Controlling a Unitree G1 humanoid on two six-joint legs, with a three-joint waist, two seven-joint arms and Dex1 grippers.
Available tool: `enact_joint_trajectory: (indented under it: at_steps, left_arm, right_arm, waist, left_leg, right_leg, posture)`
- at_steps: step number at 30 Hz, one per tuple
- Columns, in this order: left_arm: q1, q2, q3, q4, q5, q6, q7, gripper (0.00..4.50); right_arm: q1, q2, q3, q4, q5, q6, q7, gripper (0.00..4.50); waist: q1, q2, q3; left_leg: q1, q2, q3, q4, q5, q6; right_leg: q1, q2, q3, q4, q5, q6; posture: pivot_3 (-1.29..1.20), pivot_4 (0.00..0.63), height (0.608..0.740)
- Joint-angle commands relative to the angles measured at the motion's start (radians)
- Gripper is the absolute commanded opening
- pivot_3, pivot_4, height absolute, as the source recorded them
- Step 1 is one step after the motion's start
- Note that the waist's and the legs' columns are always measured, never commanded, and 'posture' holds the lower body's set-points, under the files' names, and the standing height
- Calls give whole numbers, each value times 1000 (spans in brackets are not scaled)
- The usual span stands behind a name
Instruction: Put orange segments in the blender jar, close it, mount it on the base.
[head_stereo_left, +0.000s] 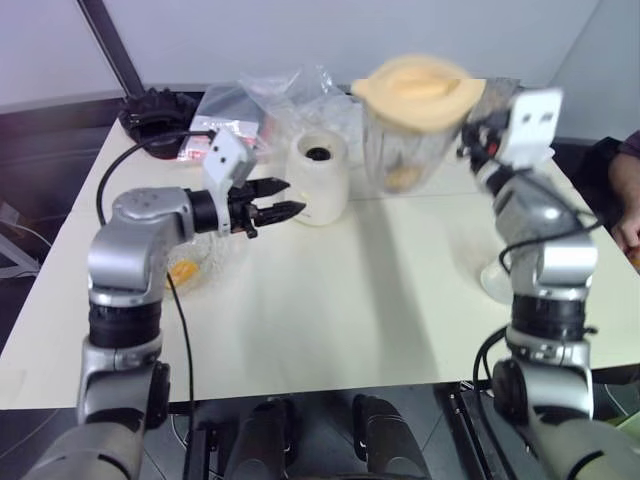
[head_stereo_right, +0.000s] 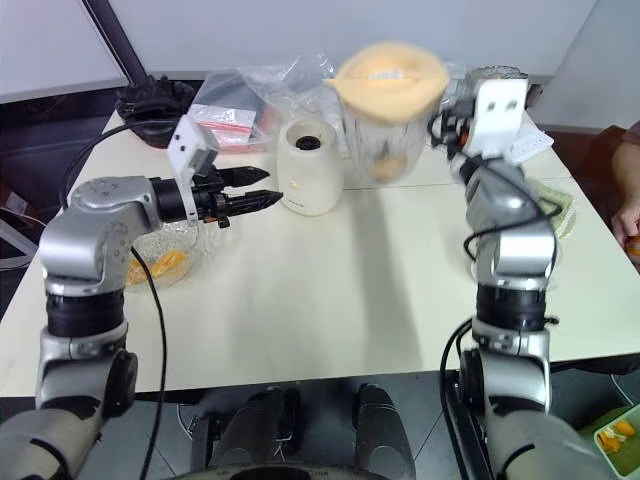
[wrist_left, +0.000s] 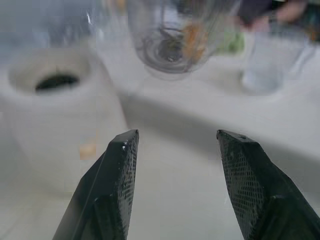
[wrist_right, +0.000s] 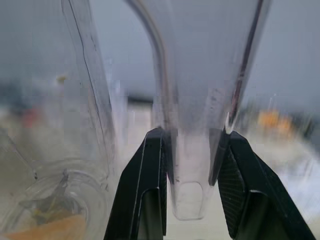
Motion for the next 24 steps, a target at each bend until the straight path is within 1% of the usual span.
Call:
enact_joint_trajectory:
  at_steps: [1, 3, 5, 12, 15, 18, 24]
  left_arm:
    - [41, -42, 41, -98, -29, -16, 135, 2567]
    - [63, -62, 46, -122, -42, -25, 194, 2567]
    - [89, -52, 26, -135, -31, -60, 226, 2567]
    - [188, -46, 20, -156, -4, -149, 360, 2567]
    - [224, -53, 34, -162, -16, -165, 408, 2567]
    - [244, -45, 21, -173, -23, -173, 432, 2567]
    - [264, -44, 5, -199, -32, -172, 476, 2567]
  right_arm:
    - [-180, -24, -28, 101, 11, -40, -5, 801]
    - [-296, -16, -22, 225, 13, -79, 4, 801]
    - [-392, -7, -5, 369, 4, -144, 27, 801]
    - [-592, 80, 13, 780, 9, -341, 78, 801]
    - [-652, 139, 24, 955, -11, -438, 62, 801]
    - [-679, 182, 26, 1091, -25, -511, 52, 801]
    - [-715, 239, 29, 1228, -35, -575, 61, 801]
  waist:
    - [-3, 0, 0]
    - [-10, 0, 1]
    - [-13, 0, 1]
    - [-31, 0, 1]
    - [-30, 0, 1]
    - [-30, 0, 1]
    - [-28, 1, 1]
  left_leg:
    - [3, 0, 0, 0, 0, 0]
    - [10, 1, 2, -1, 0, 0]
    - [10, 1, 2, -1, 1, 1]
    - [10, 1, 3, -2, 1, 1]
    - [9, 1, 2, -4, 1, 1]
    - [9, 1, 2, -5, 1, 1]
    - [7, 0, 2, -5, 1, 0]
  right_leg:
    - [3, 1, 0, 0, 0, 0]
    - [9, 1, 0, -2, -2, -3]
    - [10, 1, 0, -4, -1, -5]
    - [10, 0, 1, -4, 1, -1]
    - [8, 0, 1, -4, 1, -2]
    - [7, 0, 1, -4, 1, -2]
    - [7, -2, 0, -6, 2, -2]
  posture:
    - [0, 150, 740]
    - [0, 150, 740]
    - [0, 150, 740]
    - [0, 150, 740]
    - [0, 150, 740]
    - [0, 150, 740]
    - [0, 150, 740]
